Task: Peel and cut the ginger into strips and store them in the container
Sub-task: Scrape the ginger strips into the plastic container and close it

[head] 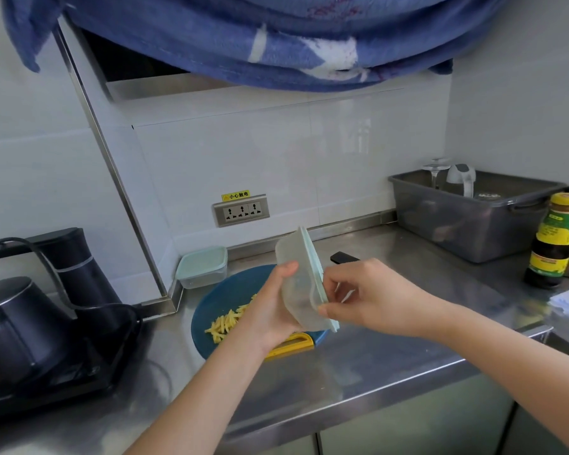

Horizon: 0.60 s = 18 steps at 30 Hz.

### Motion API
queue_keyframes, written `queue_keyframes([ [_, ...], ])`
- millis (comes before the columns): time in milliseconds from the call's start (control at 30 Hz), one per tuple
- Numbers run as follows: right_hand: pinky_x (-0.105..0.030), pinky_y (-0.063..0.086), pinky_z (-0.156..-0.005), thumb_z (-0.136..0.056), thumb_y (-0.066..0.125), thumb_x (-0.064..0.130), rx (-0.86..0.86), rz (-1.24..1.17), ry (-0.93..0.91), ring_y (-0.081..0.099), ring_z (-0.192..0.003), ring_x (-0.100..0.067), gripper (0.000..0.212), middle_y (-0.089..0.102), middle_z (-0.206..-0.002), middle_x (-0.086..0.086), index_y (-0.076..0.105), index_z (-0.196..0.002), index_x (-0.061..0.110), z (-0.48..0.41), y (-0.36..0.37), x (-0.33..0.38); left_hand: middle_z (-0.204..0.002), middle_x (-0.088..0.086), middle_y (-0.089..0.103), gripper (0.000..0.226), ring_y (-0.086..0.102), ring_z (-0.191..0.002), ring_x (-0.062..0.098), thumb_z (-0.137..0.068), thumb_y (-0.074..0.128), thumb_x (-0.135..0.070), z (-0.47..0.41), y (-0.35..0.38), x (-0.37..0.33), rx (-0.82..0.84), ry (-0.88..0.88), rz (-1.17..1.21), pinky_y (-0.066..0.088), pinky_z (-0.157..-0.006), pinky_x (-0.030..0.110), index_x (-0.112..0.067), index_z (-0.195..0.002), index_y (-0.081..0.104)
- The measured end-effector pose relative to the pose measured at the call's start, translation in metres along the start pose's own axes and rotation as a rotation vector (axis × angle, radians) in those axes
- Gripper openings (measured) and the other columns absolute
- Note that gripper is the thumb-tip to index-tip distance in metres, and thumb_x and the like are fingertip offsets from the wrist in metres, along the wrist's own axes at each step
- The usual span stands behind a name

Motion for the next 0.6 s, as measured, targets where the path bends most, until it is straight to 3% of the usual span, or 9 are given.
queue_keyframes([
  [100,-0.021,0.044,-0.058,-0.078,0.072,0.012,-0.064,-0.099,0.041,0.054,-0.056,-0.002,0.022,0.059,-0.061,0.0,0.055,-0.064,0.01,-0.001,-0.01,-0.002,-0.103,0.008,0.066,0.047,0.062,-0.097,0.024,-0.058,0.074,-0.044,0.002,-0.008,-0.011,-0.007,0.053,-0.055,0.046,-0.091,0.05,-0.023,-0.101,0.074],
  [167,-0.023,0.05,-0.059,-0.081,0.07,0.007,-0.167,-0.17,0.128,0.062,-0.056,-0.006,0.018,0.065,-0.062,-0.003,0.057,-0.069,0.004,-0.006,-0.021,-0.011,-0.119,0.014,0.058,0.072,0.055,-0.114,0.028,-0.049,0.084,-0.045,0.0,-0.022,-0.017,-0.095,0.041,0.047,0.042,-0.097,0.052,-0.021,-0.114,0.066],
  [233,-0.029,0.059,-0.067,-0.085,0.067,0.005,-0.312,-0.278,0.265,0.071,-0.063,-0.015,0.016,0.071,-0.071,-0.013,0.058,-0.076,-0.004,-0.014,-0.031,-0.028,-0.134,0.02,0.048,0.081,0.043,-0.129,0.035,-0.054,0.081,-0.047,-0.001,-0.029,-0.018,-0.152,-0.021,0.186,0.035,-0.101,0.058,-0.019,-0.125,0.056],
  [367,-0.024,0.06,-0.062,-0.092,0.057,0.0,-0.55,-0.831,0.6,0.069,-0.067,-0.024,0.013,0.068,-0.082,-0.022,0.061,-0.093,-0.013,-0.026,-0.041,-0.076,-0.121,0.021,0.052,0.058,0.046,-0.115,0.043,-0.079,0.056,-0.051,-0.006,-0.023,-0.01,-0.088,-0.001,0.38,0.032,-0.097,0.062,-0.015,-0.124,0.053],
  [467,-0.023,0.058,-0.053,-0.094,0.053,-0.004,-0.693,-1.219,0.777,0.067,-0.058,-0.023,0.009,0.061,-0.078,-0.019,0.057,-0.085,-0.006,-0.025,-0.04,-0.118,-0.122,0.022,0.05,0.048,0.045,-0.114,0.046,-0.087,0.046,-0.048,-0.014,-0.023,-0.002,-0.045,0.043,0.442,0.033,-0.093,0.064,-0.015,-0.122,0.052],
  [600,-0.026,0.056,-0.044,-0.098,0.045,-0.001,-0.78,-1.335,0.923,0.062,-0.072,-0.027,0.013,0.059,-0.087,-0.02,0.053,-0.089,-0.006,-0.024,-0.032,-0.179,-0.127,0.02,0.048,0.043,0.042,-0.12,0.045,-0.087,0.047,-0.039,-0.027,-0.029,0.006,-0.012,0.043,0.448,0.029,-0.099,0.063,-0.014,-0.122,0.053],
])
Point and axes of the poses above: each hand's wrist, its own z-axis away from the middle knuckle, its own y-axis out of the palm, x = y × z, the point moved 1 cm from there along -z, towards the middle knuckle
